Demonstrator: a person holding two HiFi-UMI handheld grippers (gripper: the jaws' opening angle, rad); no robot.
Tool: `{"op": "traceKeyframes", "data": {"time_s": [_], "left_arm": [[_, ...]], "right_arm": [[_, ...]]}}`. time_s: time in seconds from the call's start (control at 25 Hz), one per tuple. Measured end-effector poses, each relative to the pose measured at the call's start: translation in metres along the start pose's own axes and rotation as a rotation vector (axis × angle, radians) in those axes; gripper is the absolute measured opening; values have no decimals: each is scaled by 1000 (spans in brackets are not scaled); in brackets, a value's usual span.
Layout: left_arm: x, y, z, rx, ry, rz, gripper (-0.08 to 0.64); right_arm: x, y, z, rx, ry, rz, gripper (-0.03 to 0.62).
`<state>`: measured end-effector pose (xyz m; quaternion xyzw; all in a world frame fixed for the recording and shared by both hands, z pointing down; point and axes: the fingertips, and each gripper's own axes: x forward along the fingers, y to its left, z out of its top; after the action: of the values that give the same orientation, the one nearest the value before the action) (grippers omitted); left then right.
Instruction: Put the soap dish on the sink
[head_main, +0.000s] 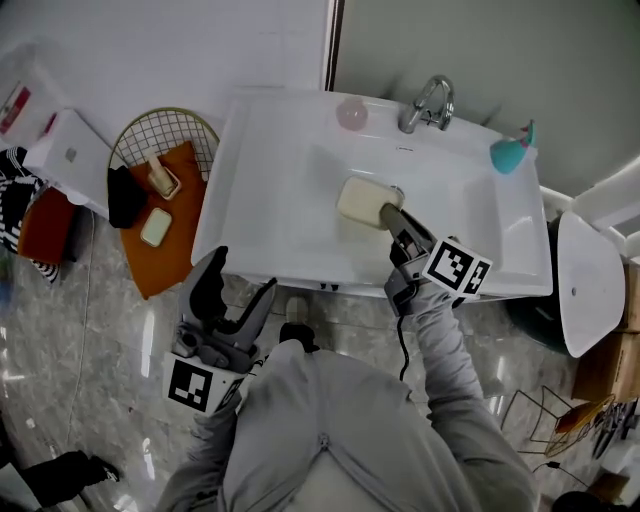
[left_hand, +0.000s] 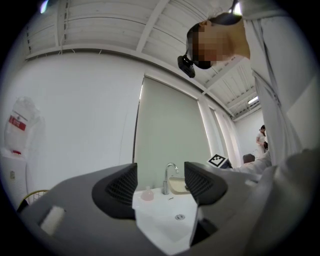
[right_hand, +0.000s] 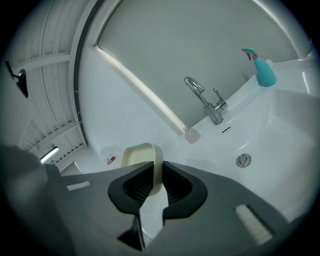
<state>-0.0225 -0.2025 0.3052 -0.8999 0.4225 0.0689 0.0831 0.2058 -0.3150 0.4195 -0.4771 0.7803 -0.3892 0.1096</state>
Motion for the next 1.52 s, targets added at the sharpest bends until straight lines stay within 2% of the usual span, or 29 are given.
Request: {"op": "traceKeyframes", "data": {"time_s": [0.32,0.68,1.04,1.4,1.52], "left_arm": [[51,70,-16,-5,-16,-16,319],[84,118,-22,-26,-39,3,319],[82,144,-42,-42,-3,34,319],[80,153,-50,-77,46,58,319],[77,159,-47,-57,21,71,319]], "right_arm": [[108,-37,-2,38,76,-92,46],[197,-65,-40,22,259,-175,46],[246,-77,-71,24,367,-212,46],[273,-76,-97,11,454,-221,46],[280,-71,-101,7,466,-211,46]]}}
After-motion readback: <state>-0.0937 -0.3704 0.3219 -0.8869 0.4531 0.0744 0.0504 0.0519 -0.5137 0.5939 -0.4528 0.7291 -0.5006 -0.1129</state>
